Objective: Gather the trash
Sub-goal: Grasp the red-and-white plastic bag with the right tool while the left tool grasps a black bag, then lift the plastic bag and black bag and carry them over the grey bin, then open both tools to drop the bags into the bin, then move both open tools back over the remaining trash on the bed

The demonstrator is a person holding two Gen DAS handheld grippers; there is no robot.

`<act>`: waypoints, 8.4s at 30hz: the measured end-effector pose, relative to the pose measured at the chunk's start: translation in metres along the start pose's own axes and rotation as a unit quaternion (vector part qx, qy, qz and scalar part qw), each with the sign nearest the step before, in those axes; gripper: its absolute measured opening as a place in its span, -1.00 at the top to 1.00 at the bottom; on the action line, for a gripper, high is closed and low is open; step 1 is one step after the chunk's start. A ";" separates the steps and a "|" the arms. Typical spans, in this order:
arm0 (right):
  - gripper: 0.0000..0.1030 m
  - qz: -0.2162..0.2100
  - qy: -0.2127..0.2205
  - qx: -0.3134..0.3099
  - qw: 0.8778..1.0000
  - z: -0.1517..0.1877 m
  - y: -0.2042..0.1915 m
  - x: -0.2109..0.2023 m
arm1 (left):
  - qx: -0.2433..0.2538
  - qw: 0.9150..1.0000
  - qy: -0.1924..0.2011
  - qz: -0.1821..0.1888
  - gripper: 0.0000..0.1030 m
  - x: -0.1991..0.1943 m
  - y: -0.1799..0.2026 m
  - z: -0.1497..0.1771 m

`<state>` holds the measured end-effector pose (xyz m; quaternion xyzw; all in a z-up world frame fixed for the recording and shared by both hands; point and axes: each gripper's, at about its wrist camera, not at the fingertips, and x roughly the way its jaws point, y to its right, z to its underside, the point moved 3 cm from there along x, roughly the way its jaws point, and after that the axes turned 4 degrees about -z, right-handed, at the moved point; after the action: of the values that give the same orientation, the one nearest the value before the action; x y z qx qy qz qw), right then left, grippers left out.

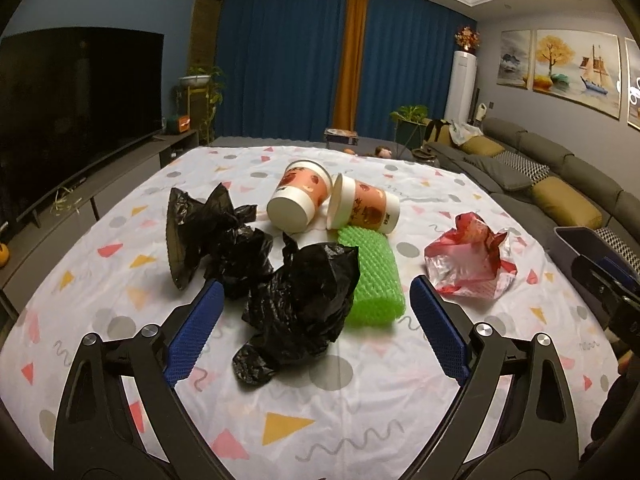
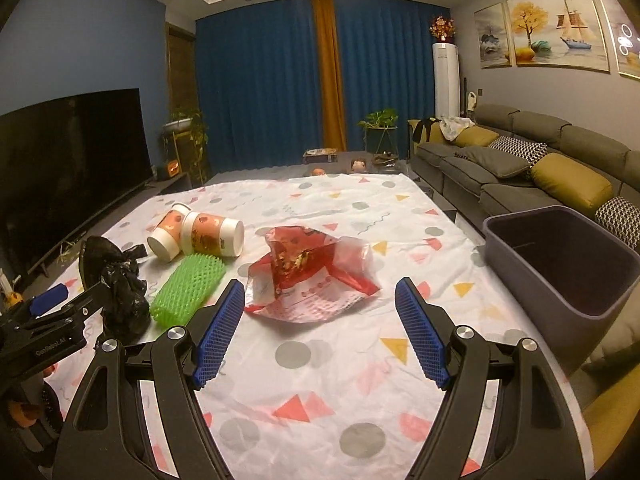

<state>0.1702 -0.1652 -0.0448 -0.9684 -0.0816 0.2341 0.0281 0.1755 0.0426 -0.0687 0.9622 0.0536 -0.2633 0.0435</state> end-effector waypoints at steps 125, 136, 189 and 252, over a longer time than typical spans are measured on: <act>0.85 0.202 0.070 0.057 0.975 -0.044 0.223 -0.071 | 0.146 0.934 0.006 0.325 0.94 -0.012 0.345 -0.070; 0.85 0.217 0.071 0.069 0.971 -0.045 0.250 -0.069 | 0.167 0.923 0.002 0.346 0.94 -0.007 0.381 -0.064; 0.27 0.220 0.073 0.115 0.966 -0.052 0.302 -0.062 | 0.160 0.910 -0.047 0.378 -0.11 0.036 0.424 -0.044; -0.49 -0.035 -0.049 -0.045 0.997 -0.005 -0.120 0.084 | -0.056 0.996 0.028 -0.067 -0.84 -0.005 -0.098 -0.028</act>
<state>0.2290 -0.0326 -0.0673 -0.9525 -0.1275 0.2763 -0.0113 0.1728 0.1426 -0.0473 0.9594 0.1339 -0.2356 0.0776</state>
